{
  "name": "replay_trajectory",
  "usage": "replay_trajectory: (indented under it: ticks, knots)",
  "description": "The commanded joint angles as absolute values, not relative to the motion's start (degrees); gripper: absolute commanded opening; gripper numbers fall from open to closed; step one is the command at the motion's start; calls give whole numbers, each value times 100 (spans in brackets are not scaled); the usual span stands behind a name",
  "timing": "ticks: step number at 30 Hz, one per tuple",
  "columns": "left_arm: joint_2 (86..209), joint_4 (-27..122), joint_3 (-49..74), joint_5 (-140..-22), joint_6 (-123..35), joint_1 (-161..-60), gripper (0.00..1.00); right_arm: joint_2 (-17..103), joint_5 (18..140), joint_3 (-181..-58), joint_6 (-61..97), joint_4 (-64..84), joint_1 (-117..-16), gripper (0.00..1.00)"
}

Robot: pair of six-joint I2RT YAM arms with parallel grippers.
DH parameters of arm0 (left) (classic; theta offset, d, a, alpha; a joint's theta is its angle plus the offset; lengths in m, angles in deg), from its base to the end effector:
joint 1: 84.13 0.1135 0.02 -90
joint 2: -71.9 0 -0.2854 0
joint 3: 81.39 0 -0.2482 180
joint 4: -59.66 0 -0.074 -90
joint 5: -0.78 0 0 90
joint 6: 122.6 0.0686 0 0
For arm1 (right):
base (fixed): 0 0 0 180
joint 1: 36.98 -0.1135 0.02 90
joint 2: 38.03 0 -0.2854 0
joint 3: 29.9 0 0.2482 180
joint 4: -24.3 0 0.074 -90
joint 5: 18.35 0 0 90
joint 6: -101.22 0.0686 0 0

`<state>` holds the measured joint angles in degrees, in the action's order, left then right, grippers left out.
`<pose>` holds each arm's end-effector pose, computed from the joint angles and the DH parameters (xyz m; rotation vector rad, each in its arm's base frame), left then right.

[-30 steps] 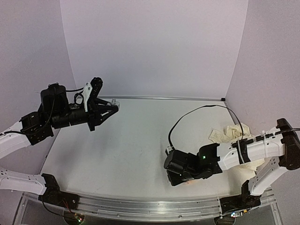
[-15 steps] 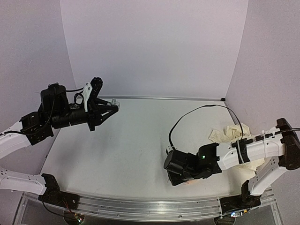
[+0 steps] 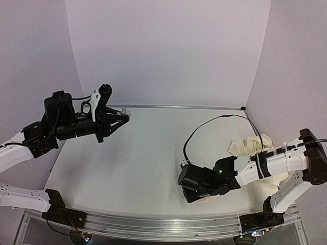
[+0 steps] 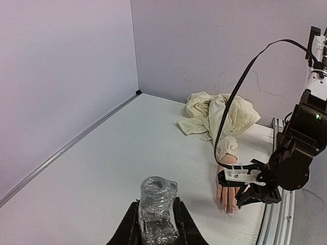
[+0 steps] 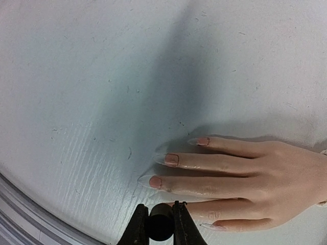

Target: Paint the nails

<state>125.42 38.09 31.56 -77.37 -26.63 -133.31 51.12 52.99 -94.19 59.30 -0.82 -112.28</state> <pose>0.1406 -0.1843 0.3813 0.9536 1.4840 -0.7314 0.1051 0.3140 0.1881 -0.4373 2.4338 0.5991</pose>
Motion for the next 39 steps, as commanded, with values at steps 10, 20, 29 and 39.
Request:
replay_trajectory:
  ticks: [10,20,29,39]
  knots:
    - [12480,3943,3124,-7694,-2661,-13317,0,5103,5178,-9544,5974,-346,-11274,0]
    - [12506,3943,3120,-7675,-2671,-13317,0,5064,5237,-9495,5965,-428,-11298,0]
    - [12524,3943,3121,-7658,-2665,-13317,0,5175,5275,-9500,5974,-419,-11359,0]
    - [12511,3930,3126,-7657,-2672,-13317,0,5285,5281,-9530,5974,-360,-11370,0]
